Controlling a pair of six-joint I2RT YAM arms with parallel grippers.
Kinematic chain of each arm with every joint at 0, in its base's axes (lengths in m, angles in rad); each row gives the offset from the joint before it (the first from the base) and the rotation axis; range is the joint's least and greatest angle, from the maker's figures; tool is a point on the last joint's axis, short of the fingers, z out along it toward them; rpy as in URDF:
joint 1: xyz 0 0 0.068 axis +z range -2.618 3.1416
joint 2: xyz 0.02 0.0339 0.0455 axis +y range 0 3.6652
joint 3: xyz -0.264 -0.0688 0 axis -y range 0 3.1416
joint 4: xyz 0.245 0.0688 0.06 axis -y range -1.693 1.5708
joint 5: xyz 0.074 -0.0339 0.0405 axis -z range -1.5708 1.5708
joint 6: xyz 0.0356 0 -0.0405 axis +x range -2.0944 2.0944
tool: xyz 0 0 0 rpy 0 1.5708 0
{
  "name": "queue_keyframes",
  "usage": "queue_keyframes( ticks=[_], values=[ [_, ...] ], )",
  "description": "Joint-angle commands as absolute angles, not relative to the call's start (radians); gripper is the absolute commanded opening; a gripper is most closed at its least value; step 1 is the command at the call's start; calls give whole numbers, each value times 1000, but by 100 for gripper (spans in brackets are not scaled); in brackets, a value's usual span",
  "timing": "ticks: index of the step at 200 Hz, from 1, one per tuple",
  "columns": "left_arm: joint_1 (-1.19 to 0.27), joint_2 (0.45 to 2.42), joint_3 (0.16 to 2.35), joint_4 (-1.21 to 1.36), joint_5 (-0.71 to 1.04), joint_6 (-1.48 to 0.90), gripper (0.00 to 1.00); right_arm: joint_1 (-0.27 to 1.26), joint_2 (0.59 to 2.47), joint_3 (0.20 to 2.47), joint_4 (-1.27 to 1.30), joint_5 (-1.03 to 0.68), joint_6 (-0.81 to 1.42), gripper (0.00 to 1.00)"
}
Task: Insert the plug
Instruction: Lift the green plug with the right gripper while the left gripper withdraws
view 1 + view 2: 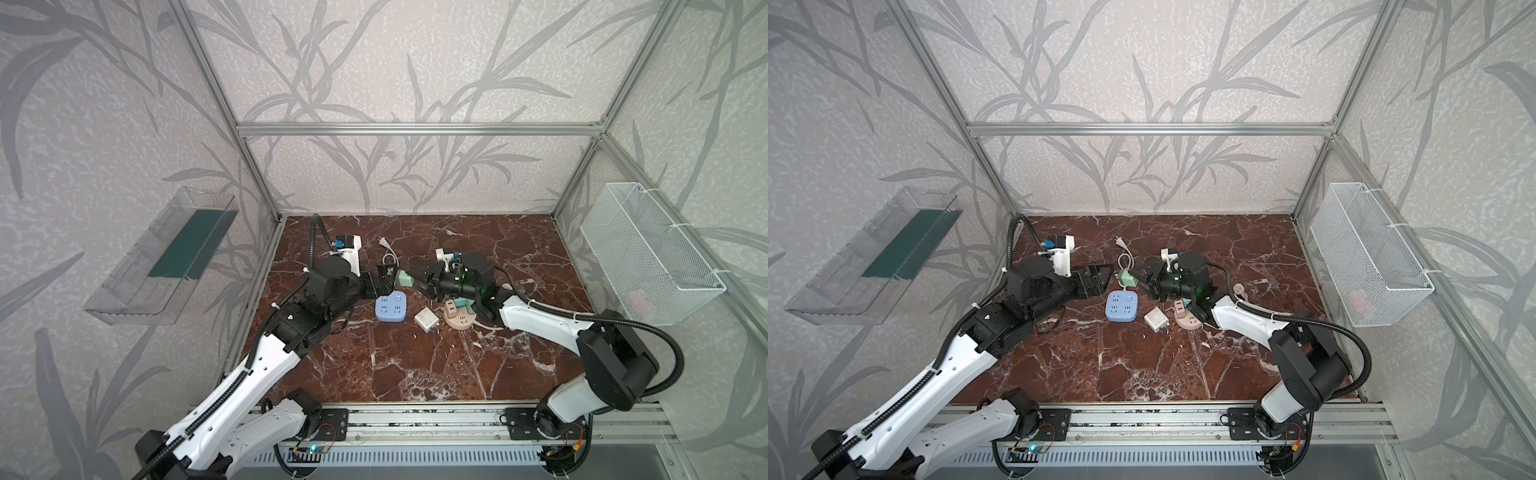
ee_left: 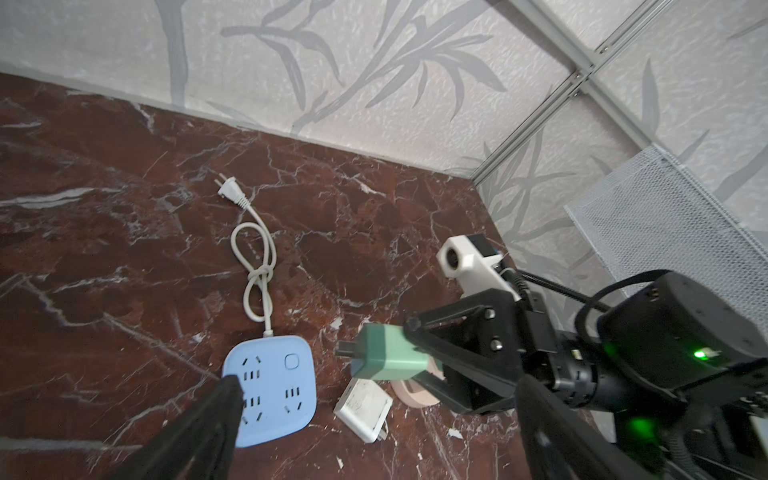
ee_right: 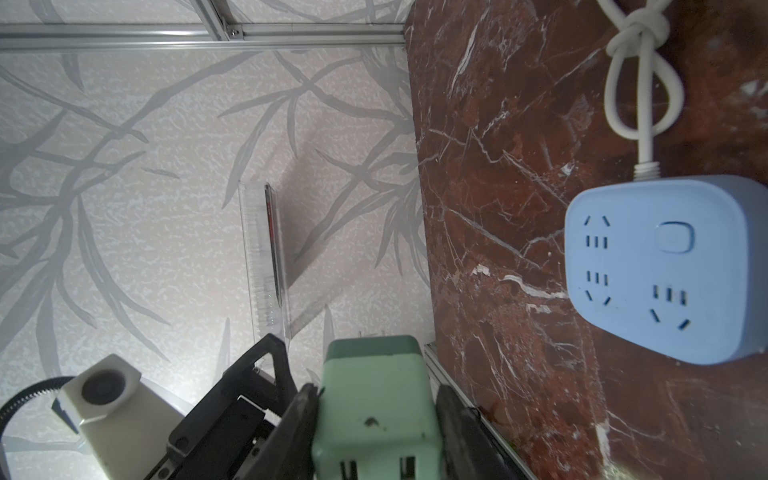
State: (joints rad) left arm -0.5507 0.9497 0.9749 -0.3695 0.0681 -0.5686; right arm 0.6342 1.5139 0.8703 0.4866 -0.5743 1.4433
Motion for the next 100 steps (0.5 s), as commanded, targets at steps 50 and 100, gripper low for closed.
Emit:
queue_keyframes(
  ticks=[50,100],
  values=[
    [-349,1060,1115,-591,480,-623,95,584,1358,976,31,-656,1009,0],
    [-174,1053,1000,-369,860,-897,82,573,1309,1020,-123,-638,730,0]
  ],
)
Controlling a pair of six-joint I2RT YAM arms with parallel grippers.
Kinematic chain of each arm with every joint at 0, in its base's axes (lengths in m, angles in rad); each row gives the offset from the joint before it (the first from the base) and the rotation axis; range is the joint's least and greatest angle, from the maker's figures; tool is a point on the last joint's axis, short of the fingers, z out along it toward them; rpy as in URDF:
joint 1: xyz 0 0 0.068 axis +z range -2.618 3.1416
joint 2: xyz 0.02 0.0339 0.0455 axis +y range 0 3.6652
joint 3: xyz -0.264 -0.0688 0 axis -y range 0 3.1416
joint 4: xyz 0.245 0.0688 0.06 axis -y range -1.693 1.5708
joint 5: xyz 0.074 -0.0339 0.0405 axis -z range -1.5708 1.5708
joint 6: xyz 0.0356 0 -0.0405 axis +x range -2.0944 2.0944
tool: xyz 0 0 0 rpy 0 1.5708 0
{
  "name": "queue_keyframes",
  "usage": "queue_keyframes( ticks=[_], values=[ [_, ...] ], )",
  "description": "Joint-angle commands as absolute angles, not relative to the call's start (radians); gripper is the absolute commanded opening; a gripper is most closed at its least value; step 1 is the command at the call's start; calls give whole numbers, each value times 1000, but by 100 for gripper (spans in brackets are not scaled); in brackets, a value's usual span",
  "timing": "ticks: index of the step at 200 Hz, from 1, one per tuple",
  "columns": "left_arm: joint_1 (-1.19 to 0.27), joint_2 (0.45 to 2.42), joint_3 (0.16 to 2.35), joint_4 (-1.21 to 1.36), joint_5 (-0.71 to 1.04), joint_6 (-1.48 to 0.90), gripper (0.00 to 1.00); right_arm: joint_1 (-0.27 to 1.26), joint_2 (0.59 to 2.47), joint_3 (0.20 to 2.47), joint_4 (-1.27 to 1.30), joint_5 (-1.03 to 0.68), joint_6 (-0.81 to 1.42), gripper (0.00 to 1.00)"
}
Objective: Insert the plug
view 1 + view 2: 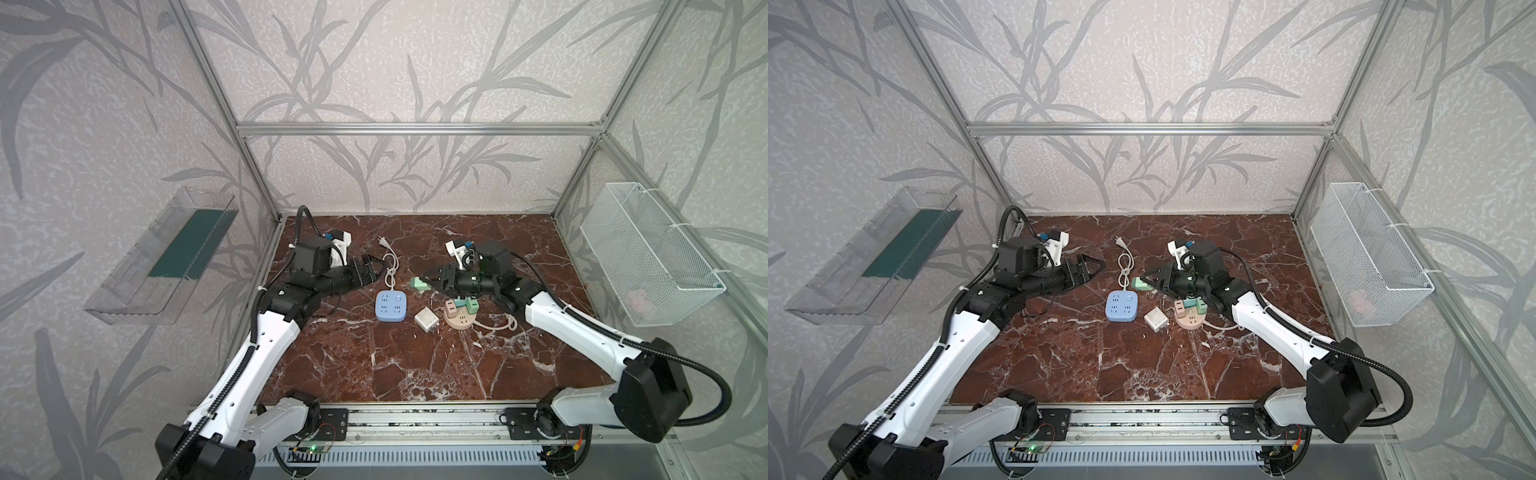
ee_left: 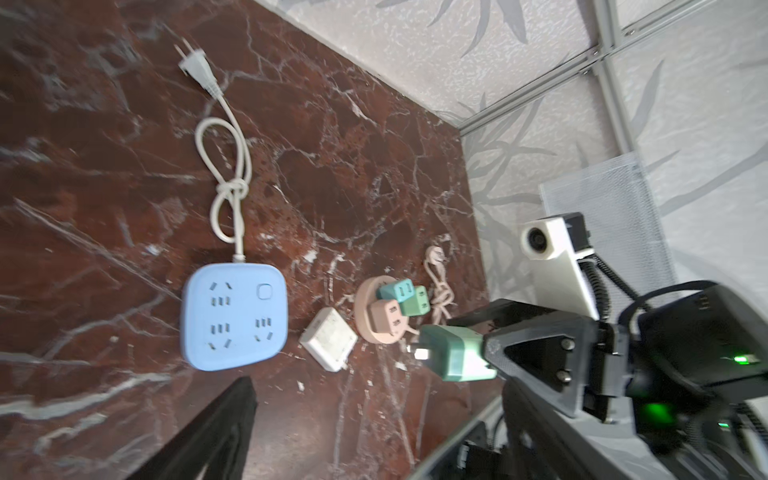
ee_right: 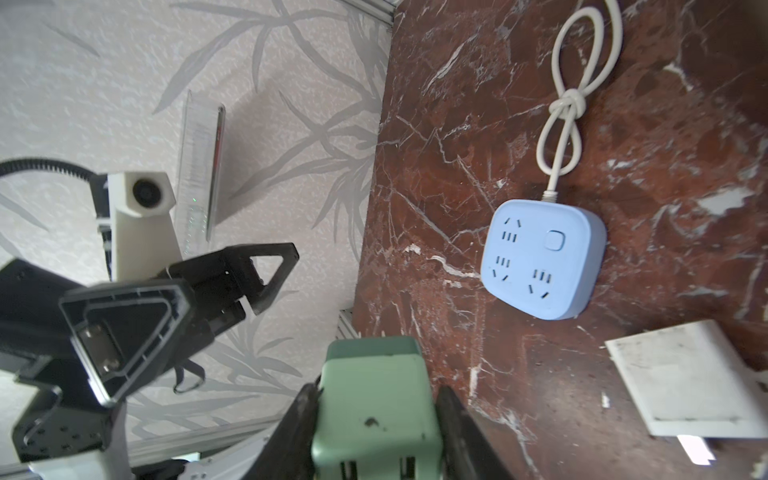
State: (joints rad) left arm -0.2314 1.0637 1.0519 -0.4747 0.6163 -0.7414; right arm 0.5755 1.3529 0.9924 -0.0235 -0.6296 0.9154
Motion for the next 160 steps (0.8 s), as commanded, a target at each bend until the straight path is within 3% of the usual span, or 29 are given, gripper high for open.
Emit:
queue_keyframes(
  ticks=[1,19,73,160],
  values=[
    [-172,1053,998,-365,866,-902,82,573,1309,1020,-124,-636,728,0],
    [-158,1048,960,-302,918,-965,78,569,1298,1019,-125,-633,695,0],
    [-161,1045,824,-27,1040,-1241,78,562,1293,962,8,-652,726,0],
    [-220,1091,635,449,1057,-1604,77,567,1403,982,241,-722,789,0]
  ],
)
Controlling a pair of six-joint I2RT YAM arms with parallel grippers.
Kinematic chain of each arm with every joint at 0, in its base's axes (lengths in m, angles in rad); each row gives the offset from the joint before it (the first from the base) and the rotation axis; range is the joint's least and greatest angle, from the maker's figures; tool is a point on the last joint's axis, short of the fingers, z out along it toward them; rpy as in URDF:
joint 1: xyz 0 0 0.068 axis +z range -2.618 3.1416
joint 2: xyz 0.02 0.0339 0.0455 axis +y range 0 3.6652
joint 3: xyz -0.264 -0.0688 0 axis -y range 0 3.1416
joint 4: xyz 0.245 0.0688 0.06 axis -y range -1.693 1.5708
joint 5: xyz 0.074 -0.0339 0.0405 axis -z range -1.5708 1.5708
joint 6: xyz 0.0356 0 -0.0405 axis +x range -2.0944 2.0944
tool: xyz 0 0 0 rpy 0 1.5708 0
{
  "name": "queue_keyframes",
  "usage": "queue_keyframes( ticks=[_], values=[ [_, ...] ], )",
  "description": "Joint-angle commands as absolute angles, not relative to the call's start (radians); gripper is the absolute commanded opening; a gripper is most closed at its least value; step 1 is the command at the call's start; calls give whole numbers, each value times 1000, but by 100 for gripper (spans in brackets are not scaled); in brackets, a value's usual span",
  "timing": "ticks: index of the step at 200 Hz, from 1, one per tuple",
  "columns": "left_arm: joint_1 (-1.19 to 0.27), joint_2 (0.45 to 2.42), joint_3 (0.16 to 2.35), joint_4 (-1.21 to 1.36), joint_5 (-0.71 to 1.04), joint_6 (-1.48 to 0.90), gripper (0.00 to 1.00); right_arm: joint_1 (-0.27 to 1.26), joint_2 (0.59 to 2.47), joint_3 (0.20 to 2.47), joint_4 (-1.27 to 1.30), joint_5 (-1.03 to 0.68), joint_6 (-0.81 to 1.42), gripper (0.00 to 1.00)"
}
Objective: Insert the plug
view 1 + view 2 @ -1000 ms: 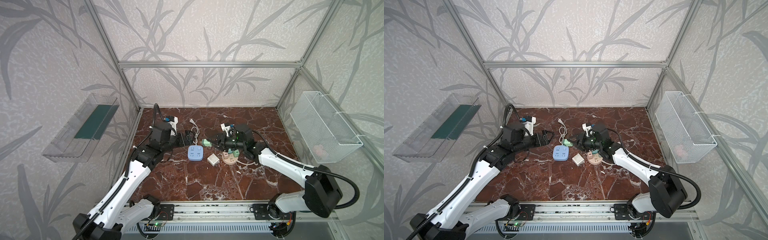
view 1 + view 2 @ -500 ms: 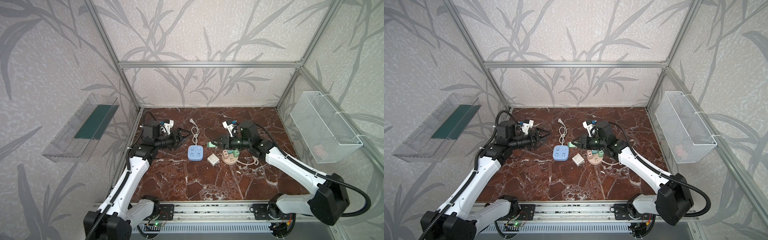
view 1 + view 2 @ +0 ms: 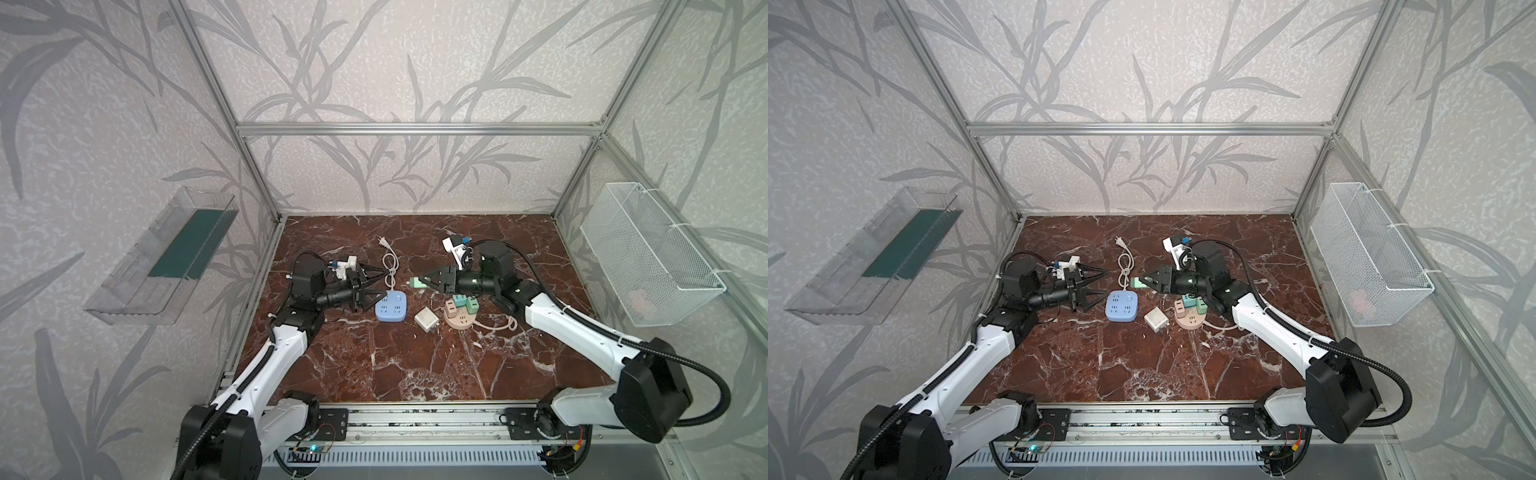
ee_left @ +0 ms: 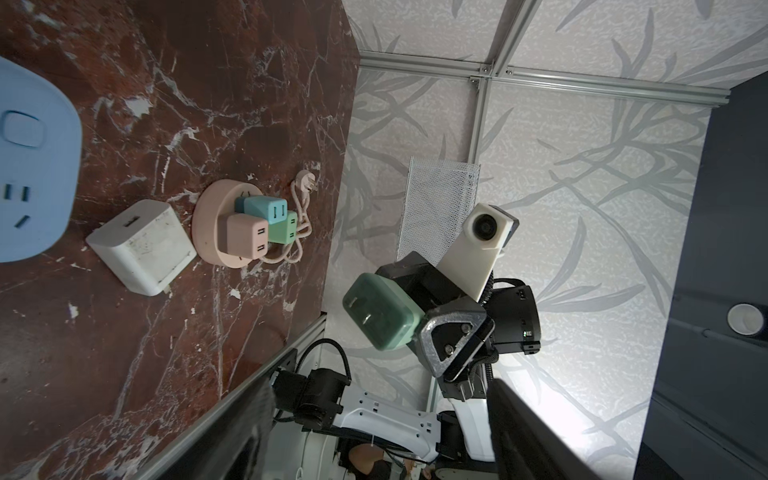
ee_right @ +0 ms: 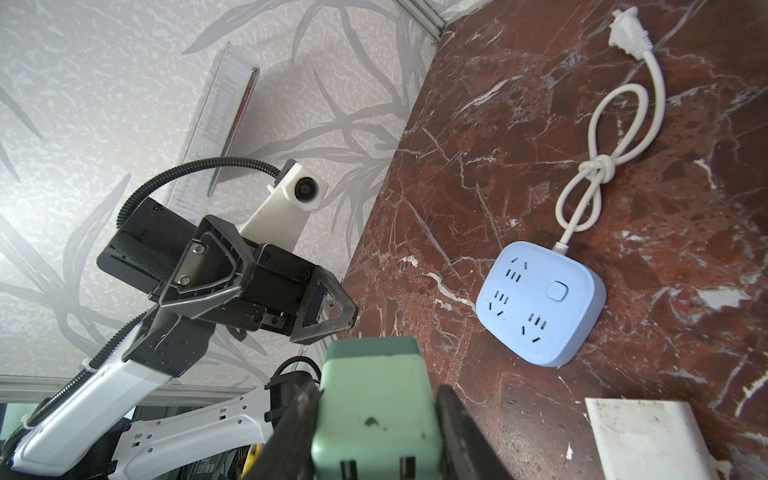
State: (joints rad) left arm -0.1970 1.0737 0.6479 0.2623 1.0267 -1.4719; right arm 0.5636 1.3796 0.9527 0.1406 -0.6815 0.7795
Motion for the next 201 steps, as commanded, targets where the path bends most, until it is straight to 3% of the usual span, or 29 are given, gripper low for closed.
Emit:
queue_keyframes(
  ticks=[1,72,147,201],
  values=[
    [-221,1092,634,455,1056,-1607,77,568,1404,982,243,-723,789,0],
    [-296,1158,609,577,1006,-1686,72,591,1411,973,353,-693,780,0],
    [-320,1217,594,758,948,-1810,70,674,1397,945,389,-607,603,0],
    [-333,1236,604,816,948,-1848,60,695,1370,910,432,-499,519,0]
  ],
)
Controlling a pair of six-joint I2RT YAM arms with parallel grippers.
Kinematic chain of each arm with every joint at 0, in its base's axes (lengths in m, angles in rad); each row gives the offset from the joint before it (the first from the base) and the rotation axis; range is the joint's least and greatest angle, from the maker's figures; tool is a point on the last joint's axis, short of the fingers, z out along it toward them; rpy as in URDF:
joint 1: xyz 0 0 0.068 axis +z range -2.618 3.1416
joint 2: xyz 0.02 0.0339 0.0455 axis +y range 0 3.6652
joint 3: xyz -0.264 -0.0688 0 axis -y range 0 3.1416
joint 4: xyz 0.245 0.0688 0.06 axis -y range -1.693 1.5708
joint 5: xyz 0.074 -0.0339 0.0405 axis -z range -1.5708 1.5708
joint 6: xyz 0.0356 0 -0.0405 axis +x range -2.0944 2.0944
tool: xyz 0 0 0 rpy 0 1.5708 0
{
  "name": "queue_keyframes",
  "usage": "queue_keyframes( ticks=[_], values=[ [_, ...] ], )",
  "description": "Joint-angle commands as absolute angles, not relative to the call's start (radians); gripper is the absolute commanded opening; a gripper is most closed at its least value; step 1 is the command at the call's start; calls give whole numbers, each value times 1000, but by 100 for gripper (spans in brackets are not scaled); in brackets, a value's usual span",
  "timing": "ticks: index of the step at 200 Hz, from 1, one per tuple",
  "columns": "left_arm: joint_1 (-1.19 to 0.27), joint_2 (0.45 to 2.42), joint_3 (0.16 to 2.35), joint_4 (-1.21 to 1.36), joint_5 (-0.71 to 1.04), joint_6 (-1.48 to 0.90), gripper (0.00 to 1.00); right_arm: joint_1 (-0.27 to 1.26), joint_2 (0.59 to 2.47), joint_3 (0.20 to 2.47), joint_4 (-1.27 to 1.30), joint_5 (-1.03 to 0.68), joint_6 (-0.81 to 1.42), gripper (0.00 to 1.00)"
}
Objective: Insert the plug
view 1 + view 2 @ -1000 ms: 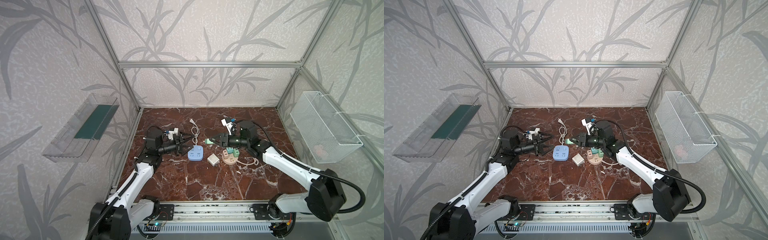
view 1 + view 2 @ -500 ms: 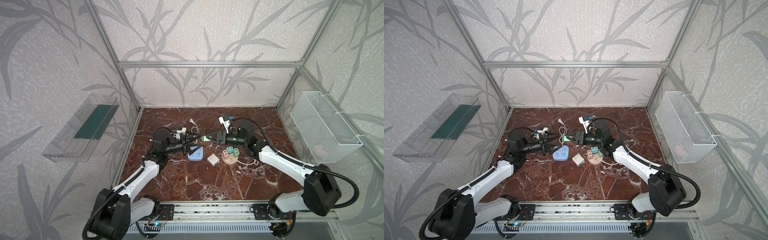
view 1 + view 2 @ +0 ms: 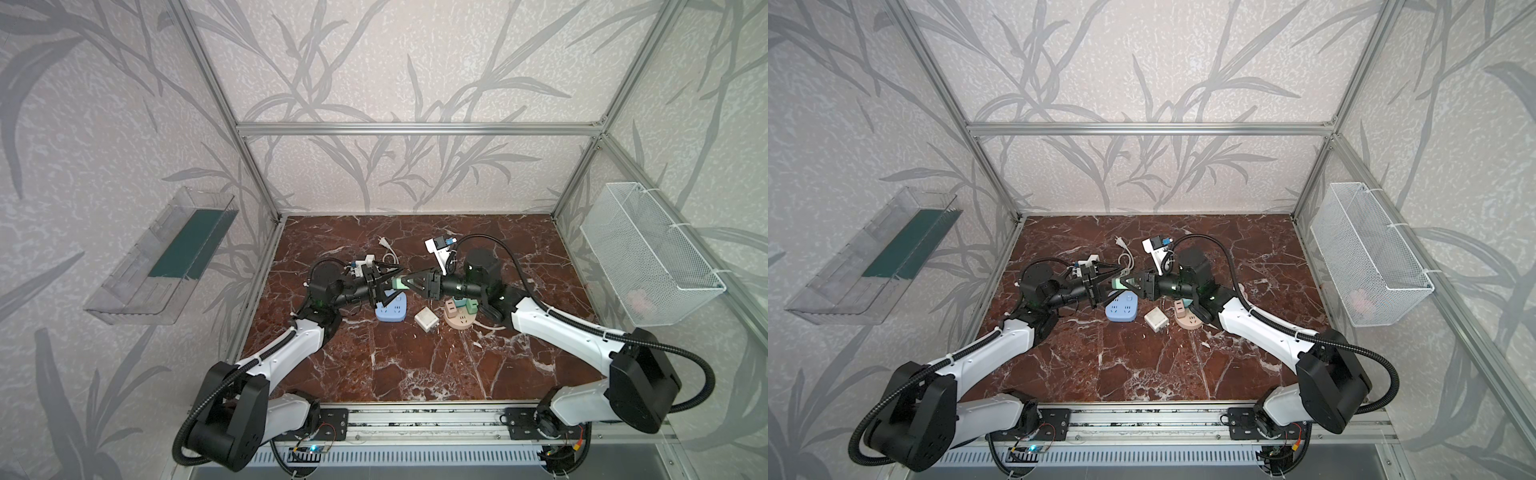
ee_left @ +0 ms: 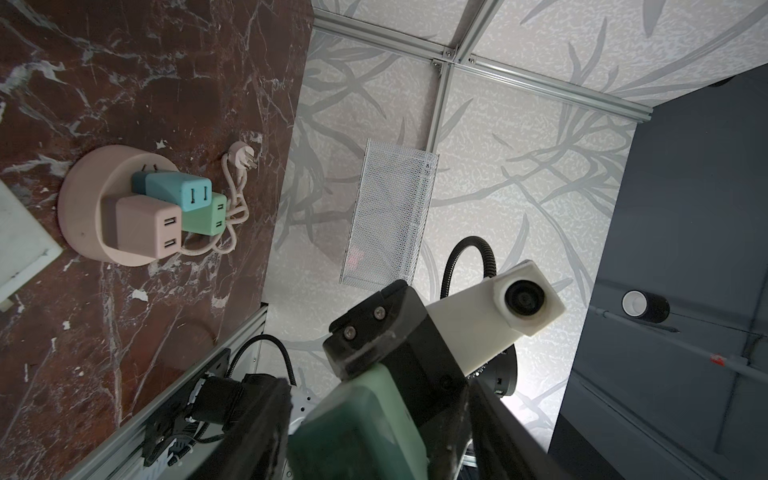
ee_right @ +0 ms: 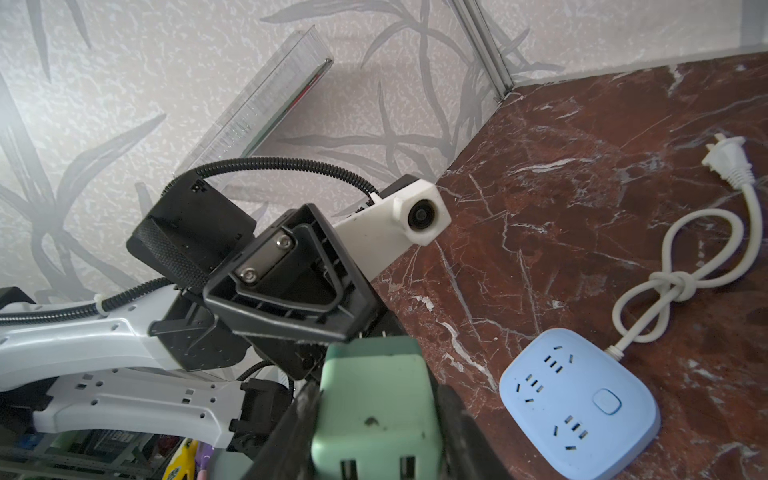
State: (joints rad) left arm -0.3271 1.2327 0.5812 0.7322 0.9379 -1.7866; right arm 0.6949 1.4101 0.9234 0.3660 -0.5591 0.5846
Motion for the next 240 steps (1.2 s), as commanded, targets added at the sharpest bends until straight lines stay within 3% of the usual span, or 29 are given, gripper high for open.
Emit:
queue_keyframes(
  ticks=[1,36,69,98,126,146,176,206,240],
  values=[
    [-333,1235,603,817,948,-1848,59,695,1371,910,433,-499,519,0],
    [-336,1242,588,855,950,-1866,51,695,1382,911,462,-497,514,0],
    [-344,1262,573,912,942,-1895,35,711,1397,899,506,-474,497,0],
    [-346,1280,569,953,942,-1917,27,733,1412,908,506,-458,461,0],
    [-348,1295,566,983,941,-1930,0,752,1423,908,502,-442,436,0],
    [-348,1313,566,1016,948,-1940,0,753,1436,915,508,-447,450,0],
    [-350,1350,557,1116,945,-1987,0,753,1451,919,520,-462,459,15],
    [-350,1365,547,1163,939,-2005,0,753,1453,925,507,-471,447,43],
    [-350,1358,547,1159,929,-2002,0,753,1434,925,471,-468,423,57]
  ],
)
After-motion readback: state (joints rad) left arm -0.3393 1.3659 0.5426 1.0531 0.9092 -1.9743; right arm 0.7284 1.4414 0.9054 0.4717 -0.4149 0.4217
